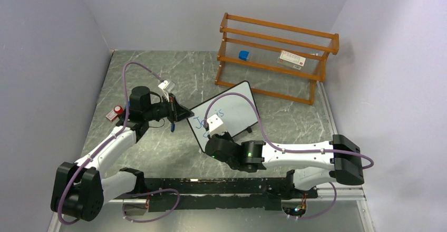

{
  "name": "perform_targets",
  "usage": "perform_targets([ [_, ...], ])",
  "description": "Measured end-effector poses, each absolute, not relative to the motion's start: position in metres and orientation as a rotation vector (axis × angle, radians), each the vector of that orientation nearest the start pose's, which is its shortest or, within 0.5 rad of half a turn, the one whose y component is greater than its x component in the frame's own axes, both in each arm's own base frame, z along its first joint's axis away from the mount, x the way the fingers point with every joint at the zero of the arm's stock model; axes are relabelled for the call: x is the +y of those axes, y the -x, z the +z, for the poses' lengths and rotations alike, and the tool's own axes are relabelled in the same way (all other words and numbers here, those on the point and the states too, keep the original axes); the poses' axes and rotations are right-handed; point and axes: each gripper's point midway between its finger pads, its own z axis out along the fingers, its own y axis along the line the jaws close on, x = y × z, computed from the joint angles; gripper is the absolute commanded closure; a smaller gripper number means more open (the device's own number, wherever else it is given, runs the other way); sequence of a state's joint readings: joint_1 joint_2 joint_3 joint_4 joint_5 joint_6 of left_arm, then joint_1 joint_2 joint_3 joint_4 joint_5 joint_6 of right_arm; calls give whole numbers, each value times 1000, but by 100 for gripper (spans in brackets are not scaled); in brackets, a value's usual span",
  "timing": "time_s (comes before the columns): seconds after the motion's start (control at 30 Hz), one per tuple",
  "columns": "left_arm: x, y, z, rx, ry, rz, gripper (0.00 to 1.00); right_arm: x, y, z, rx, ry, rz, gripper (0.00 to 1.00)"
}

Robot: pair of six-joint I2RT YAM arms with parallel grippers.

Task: Write a sentence on the whiteboard

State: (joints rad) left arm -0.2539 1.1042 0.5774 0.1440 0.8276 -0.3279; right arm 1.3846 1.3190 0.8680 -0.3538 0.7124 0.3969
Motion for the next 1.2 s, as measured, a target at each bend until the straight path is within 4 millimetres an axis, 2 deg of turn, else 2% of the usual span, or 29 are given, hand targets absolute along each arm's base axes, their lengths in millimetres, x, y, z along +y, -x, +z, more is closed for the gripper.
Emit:
perform_targets([
  [1.2,-209,-254,173,1943,-500,-1182,95,304,-153,134,2040,782,226,100],
])
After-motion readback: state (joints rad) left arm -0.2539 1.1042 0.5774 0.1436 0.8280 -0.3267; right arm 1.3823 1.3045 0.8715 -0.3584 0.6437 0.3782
